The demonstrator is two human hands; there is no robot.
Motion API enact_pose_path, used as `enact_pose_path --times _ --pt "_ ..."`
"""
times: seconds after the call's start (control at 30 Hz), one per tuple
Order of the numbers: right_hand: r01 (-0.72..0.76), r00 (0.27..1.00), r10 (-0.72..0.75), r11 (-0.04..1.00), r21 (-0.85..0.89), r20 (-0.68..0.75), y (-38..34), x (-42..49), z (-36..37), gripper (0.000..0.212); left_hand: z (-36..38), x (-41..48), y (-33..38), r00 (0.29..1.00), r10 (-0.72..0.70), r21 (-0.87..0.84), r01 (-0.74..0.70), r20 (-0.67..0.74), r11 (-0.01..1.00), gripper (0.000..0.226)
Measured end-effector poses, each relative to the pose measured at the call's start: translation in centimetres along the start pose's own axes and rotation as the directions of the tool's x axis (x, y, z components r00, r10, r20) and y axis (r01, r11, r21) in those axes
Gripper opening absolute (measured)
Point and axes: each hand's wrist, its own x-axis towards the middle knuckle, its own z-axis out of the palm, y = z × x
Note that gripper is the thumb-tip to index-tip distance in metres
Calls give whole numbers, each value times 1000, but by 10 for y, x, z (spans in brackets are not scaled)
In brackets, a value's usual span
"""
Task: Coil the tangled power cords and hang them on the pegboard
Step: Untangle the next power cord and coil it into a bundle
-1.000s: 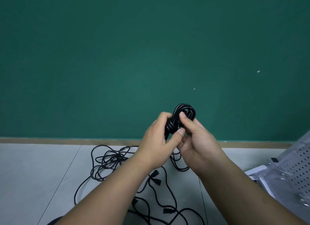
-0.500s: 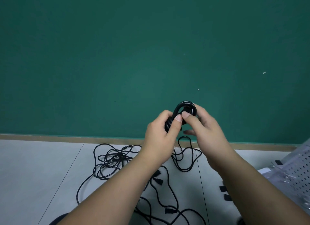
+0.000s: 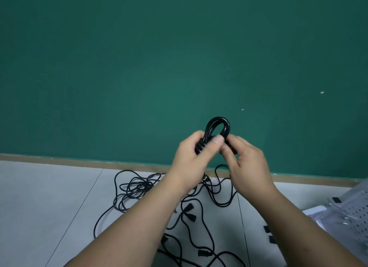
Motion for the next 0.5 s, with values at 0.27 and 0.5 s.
enact_pose_path --times 0.27,0.5 --pt "-50 999 49 998 43 13 -4 0 -2 23 -3 -3 -4 990 101 292 -68 -99 954 21" --pt "26 999 -29 995 101 32 3 1 -2 19 3 -3 -5 989 84 192 -60 -120 979 15"
